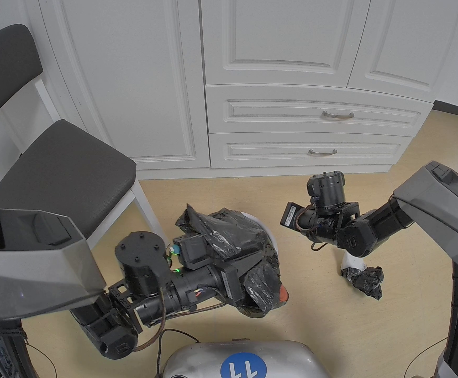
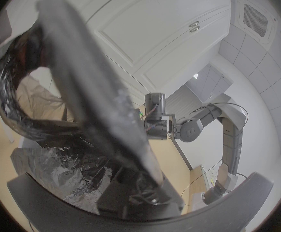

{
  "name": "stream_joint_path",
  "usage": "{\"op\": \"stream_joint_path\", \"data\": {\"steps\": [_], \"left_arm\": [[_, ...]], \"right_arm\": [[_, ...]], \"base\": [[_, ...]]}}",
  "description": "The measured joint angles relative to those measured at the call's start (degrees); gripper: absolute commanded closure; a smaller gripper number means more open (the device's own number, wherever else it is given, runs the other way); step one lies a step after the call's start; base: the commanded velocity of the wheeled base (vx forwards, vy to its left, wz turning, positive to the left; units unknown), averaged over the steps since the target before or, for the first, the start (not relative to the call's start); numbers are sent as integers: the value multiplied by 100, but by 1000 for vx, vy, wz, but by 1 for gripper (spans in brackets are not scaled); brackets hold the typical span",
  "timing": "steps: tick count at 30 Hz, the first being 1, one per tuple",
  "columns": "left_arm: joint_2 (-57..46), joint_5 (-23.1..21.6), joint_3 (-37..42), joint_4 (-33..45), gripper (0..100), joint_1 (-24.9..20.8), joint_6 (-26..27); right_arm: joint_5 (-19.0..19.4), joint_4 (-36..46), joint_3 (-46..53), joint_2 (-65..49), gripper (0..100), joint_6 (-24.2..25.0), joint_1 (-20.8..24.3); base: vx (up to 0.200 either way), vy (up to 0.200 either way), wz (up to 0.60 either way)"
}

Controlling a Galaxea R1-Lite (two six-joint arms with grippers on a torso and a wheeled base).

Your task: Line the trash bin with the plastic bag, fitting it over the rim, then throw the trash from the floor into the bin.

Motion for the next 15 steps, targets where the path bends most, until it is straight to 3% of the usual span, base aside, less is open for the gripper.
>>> {"op": "stream_joint_path", "data": {"steps": [8,15], "left_arm": [[764,285,-563,-2,100,-258,-380],[1359,323,-1457,-12,100,89,-764]], "right_arm": [[10,28,2,-236,100,2,-254],[7,20,2,-330,100,2,-334]], "base": [[0,0,0],[0,0,0]]}}
